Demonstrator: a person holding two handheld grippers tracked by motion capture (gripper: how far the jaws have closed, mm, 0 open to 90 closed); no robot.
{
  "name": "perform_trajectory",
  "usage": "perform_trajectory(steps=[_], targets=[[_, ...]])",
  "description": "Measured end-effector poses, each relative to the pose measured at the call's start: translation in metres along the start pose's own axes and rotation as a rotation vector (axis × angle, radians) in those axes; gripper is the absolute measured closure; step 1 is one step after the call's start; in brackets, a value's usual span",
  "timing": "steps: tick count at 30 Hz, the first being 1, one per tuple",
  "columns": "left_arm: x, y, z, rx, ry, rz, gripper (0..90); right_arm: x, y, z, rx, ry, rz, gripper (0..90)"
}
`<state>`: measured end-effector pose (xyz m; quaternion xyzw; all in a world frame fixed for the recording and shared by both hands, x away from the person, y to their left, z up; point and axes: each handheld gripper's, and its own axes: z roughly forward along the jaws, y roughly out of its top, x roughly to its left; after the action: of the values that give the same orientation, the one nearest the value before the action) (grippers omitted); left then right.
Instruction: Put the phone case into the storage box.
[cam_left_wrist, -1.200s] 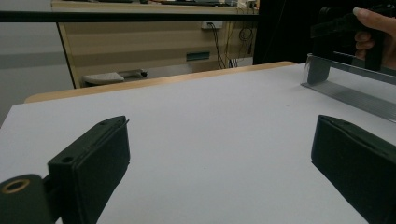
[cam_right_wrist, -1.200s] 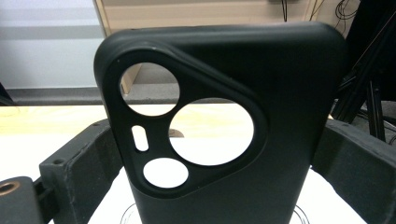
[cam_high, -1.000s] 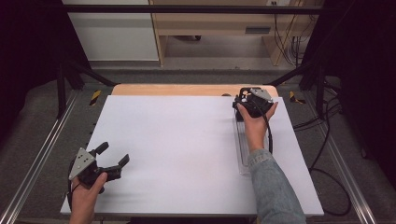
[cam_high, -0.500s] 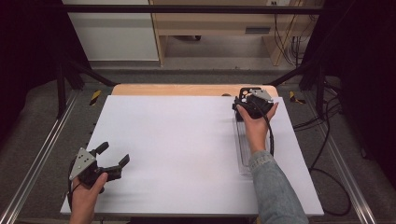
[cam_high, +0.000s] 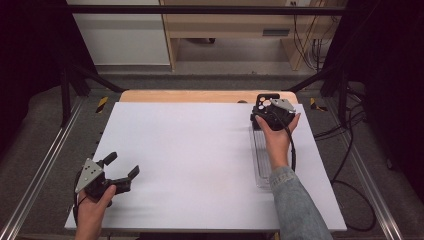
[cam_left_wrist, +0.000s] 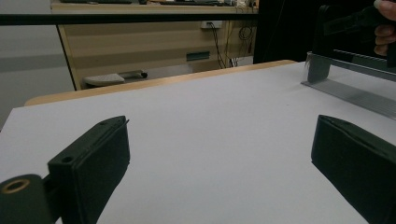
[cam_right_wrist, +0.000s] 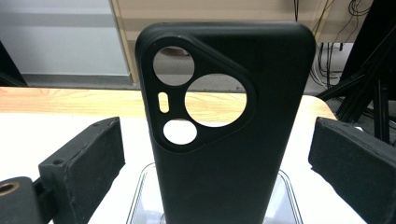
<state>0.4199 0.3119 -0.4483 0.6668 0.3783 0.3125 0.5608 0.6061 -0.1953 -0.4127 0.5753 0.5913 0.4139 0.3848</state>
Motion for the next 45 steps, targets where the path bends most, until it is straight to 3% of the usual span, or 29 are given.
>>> perform_trajectory(steps=[19,28,45], targets=[[-0.001,-0.001,0.001,0.007,-0.005,0.001,4.8,-0.004,0.006,-0.011,-0.009,0.036,0.009,4.9],[-0.002,-0.001,0.002,0.008,-0.01,0.004,4.7,-0.002,0.007,-0.021,0.002,0.117,0.023,4.6],[-0.007,-0.001,0.005,0.018,-0.016,0.019,4.7,-0.001,0.01,-0.041,0.001,0.181,0.007,4.9]])
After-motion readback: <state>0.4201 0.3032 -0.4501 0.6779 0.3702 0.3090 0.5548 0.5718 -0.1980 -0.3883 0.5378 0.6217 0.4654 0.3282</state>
